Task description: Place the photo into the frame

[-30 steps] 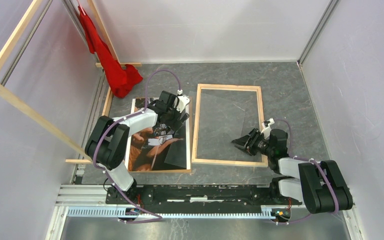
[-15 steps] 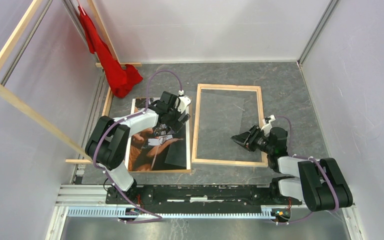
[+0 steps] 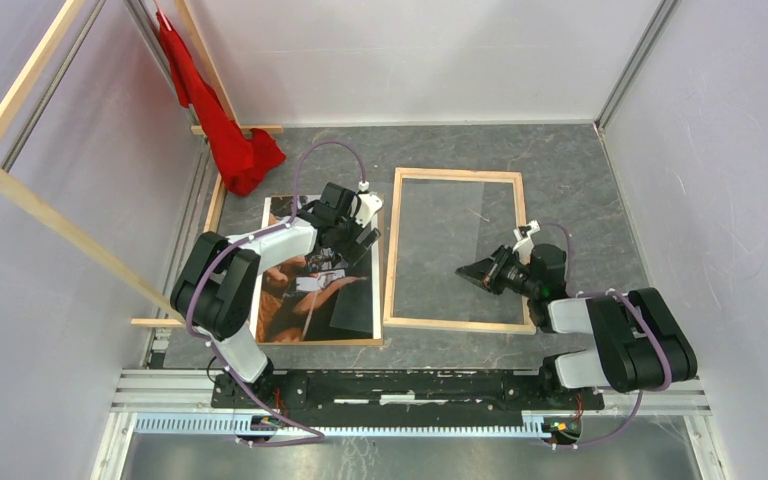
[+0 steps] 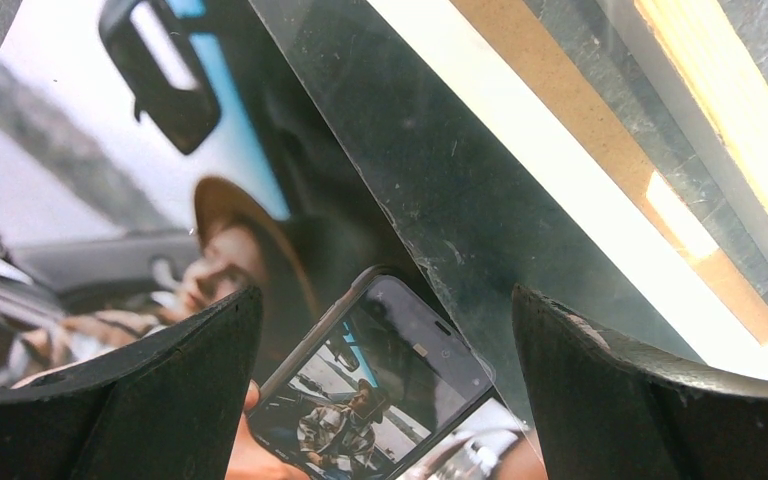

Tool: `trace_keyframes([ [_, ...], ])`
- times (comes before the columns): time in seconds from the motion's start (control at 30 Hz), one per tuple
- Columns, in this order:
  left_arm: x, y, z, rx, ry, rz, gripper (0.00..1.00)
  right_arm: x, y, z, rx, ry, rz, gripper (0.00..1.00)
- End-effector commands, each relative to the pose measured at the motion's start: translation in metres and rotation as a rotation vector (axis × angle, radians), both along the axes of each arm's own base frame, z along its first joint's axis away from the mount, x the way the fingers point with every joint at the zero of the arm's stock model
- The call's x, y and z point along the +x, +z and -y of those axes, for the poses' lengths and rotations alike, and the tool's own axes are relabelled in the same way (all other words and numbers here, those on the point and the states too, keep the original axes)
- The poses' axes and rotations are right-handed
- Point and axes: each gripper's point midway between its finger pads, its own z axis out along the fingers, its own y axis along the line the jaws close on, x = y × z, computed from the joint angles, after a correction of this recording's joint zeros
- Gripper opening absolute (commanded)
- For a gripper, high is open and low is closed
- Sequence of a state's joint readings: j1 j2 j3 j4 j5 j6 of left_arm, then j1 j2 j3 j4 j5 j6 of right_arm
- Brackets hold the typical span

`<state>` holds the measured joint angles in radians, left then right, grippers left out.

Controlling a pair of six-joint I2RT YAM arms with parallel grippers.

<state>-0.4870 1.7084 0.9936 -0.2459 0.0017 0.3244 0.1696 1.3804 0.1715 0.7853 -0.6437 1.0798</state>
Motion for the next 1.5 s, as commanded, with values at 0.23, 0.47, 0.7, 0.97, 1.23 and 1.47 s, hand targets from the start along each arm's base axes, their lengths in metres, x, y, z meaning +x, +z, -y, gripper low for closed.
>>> trace_keyframes([
  [0.23, 0.018, 0.054, 0.004, 0.003, -0.024, 0.093, 1.00, 0.042, 0.026, 0.015, -0.263, 0.143, 0.084, 0.00],
  [0.47, 0.022, 0.057, 0.002, 0.027, -0.030, 0.101, 1.00, 0.043, 0.018, 0.069, -0.536, 0.120, -0.007, 0.00],
  [0.7, 0.022, 0.054, 0.005, 0.017, -0.031, 0.090, 1.00, 0.039, 0.019, 0.096, -0.673, 0.122, -0.032, 0.00],
  [0.97, 0.021, 0.051, 0.007, 0.014, -0.036, 0.081, 1.00, 0.048, 0.031, 0.102, -0.702, 0.101, 0.001, 0.00],
  [1.23, 0.017, 0.045, 0.010, 0.002, -0.035, 0.069, 1.00, 0.056, 0.052, 0.098, -0.682, 0.080, 0.092, 0.00],
  [1.47, 0.015, 0.035, 0.020, -0.011, -0.033, 0.042, 1.00, 0.054, 0.059, 0.097, -0.675, 0.079, 0.113, 0.00],
])
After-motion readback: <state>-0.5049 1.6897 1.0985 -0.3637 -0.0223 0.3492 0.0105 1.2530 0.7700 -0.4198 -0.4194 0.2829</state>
